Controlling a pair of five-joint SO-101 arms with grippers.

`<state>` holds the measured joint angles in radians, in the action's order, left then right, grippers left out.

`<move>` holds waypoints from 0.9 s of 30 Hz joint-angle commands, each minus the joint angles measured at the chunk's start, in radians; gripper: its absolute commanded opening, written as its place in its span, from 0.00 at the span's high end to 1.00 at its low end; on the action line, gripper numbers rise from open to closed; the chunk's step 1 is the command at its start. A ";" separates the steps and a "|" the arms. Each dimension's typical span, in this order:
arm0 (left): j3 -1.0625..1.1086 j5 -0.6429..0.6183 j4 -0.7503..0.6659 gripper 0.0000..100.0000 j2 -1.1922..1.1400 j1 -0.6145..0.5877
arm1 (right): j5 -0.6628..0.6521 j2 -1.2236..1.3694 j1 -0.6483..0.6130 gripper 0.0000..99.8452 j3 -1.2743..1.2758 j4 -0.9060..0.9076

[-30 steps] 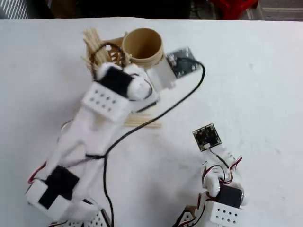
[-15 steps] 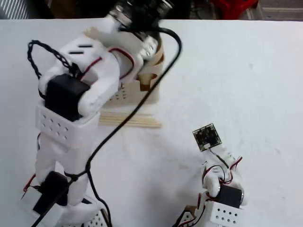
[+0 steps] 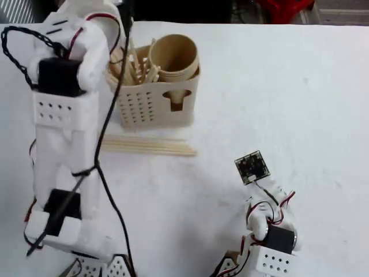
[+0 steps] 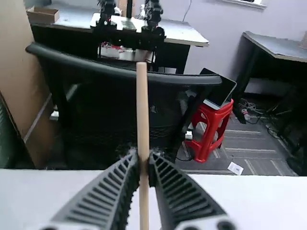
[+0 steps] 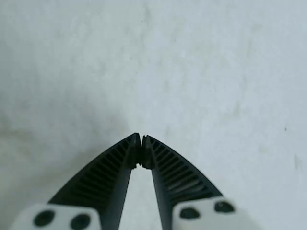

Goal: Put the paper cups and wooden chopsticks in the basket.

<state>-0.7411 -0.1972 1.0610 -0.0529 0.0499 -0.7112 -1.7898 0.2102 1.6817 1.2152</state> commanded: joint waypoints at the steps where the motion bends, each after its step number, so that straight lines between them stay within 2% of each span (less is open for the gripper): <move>1: -0.046 -0.080 -0.026 0.98 -0.013 -0.027 | -0.003 -0.007 0.001 0.98 0.009 0.004; 9: -0.040 -0.075 -0.021 0.98 -0.018 -0.025 | -0.003 -0.007 0.001 0.98 0.009 0.004; 14: -0.038 0.009 -0.020 0.92 -0.018 -0.019 | -0.003 -0.007 0.001 0.98 0.009 0.004; 27: -0.049 0.020 0.023 0.93 -0.008 -0.025 | -0.003 -0.007 0.001 0.98 0.009 0.004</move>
<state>-0.7396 -0.1972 1.0610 -0.0744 0.0345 -0.7112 -1.7898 0.2102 1.6817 1.2152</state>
